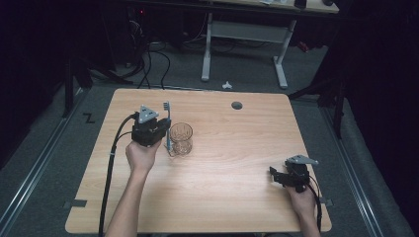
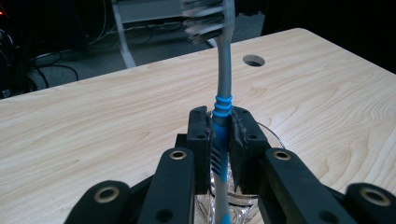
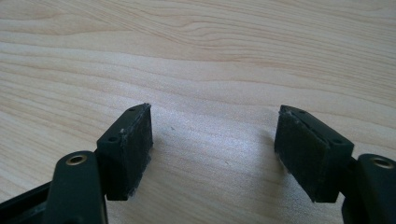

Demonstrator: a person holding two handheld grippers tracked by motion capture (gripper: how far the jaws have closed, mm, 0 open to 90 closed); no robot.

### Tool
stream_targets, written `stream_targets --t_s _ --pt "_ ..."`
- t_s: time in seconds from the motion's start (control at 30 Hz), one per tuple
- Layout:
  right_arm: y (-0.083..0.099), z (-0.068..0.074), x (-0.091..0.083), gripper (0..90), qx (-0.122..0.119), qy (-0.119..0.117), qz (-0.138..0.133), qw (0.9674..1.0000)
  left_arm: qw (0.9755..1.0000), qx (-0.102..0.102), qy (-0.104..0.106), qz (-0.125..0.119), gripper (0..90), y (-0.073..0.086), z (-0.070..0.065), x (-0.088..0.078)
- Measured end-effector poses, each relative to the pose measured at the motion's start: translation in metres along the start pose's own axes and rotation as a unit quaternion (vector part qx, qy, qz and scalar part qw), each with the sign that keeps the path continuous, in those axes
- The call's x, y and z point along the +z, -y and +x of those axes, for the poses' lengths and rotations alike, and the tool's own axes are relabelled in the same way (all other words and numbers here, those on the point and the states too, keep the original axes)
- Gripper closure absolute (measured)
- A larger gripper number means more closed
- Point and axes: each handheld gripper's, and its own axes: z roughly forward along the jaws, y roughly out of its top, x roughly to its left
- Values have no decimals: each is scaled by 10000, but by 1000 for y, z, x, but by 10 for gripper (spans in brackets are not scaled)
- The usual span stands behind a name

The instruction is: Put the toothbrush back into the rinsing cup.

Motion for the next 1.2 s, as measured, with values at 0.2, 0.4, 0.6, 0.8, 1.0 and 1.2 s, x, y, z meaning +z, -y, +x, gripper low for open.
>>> stream_targets --t_s 0.2,0.4,0.6,0.8,1.0,1.2 --pt "0 0 0 283 1 0 -1 10000 10000 23 0 28 794 3 -1 -1" --pt "0 0 0 283 0 -4 5 10000 10000 38 -10 75 793 7 -2 -2" --pt "0 0 0 283 2 0 1 10000 9999 82 -34 125 793 11 -4 -3" --pt "0 0 0 283 2 0 1 10000 9997 161 -50 150 793 14 -7 -3" --pt "0 0 0 283 2 0 2 10000 9997 156 -73 186 793 18 -8 -1" --pt "0 0 0 283 2 1 2 10000 9995 189 -89 228 793 22 -9 -1"
